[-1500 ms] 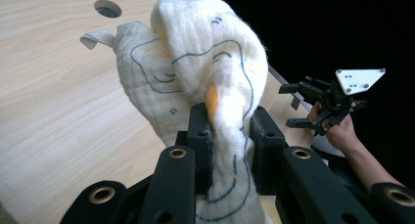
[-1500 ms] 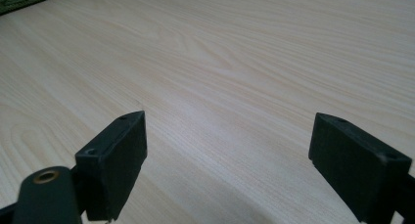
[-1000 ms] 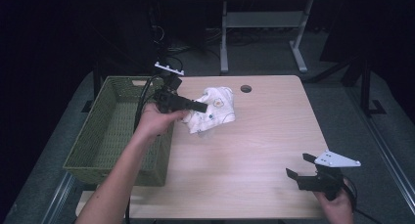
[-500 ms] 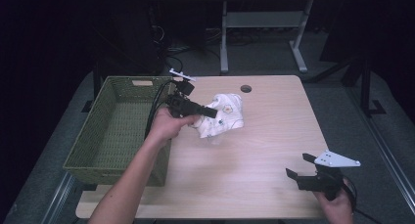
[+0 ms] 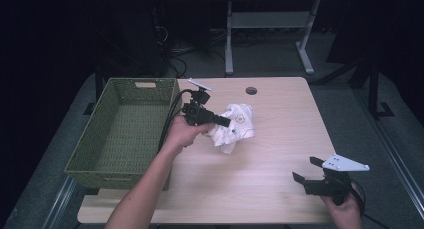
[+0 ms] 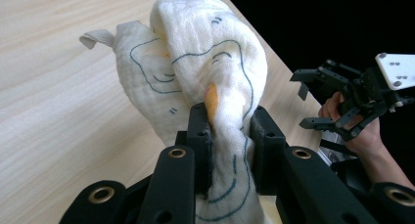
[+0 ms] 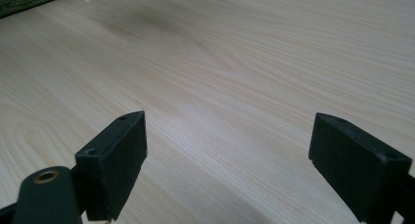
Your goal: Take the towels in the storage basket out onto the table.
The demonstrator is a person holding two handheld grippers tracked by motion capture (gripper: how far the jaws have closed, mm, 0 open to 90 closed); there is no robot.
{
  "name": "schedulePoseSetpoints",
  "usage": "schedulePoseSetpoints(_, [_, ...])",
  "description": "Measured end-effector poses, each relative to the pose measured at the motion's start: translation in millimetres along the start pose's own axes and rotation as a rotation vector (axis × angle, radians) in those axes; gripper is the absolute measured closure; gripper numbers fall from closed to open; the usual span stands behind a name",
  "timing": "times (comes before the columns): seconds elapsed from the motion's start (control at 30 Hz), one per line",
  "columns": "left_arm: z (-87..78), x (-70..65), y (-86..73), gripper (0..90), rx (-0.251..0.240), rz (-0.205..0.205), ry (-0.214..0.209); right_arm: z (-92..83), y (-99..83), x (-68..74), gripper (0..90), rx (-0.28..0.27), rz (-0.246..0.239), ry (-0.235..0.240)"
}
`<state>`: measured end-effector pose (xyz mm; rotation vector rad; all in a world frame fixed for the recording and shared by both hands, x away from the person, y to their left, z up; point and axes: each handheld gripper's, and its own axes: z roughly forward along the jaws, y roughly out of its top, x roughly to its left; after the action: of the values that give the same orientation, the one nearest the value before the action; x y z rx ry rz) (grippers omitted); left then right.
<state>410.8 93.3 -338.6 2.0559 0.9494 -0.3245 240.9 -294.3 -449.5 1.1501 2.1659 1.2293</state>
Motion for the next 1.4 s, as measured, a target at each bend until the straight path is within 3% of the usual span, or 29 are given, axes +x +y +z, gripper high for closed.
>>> schedulePoseSetpoints(0.43, [36.4,4.2,-3.7,73.9,0.028,-0.034,-0.02,0.9,-0.3,0.7,13.8,0.004,-0.006,0.0])
schedulePoseSetpoints(0.6, [53.3,7.8,-8.9,73.7,0.061,-0.037,-0.011,0.4,-0.2,0.6,13.9,0.001,-0.007,0.0])
schedulePoseSetpoints(0.7, [63.7,12.0,-13.4,73.5,0.05,-0.071,-0.022,0.3,-0.2,0.5,13.9,0.001,-0.005,-0.001])
schedulePoseSetpoints(0.83, [73.3,14.9,-17.7,73.2,0.068,-0.066,-0.009,0.0,-0.2,0.6,13.8,-0.002,-0.005,-0.001])
schedulePoseSetpoints(0.93, [77.6,16.6,-20.9,72.9,0.058,-0.084,-0.01,1.1,-0.8,0.7,13.9,0.001,-0.004,0.0])
schedulePoseSetpoints(1.2, [84.0,17.9,-25.9,63.0,0.057,-0.084,0.002,1.9,-0.7,2.2,13.9,0.006,0.0,0.0])
schedulePoseSetpoints(1.4, [81.3,17.5,-25.5,50.8,0.045,-0.078,0.005,3.1,-0.8,1.9,13.9,0.009,-0.002,0.0])
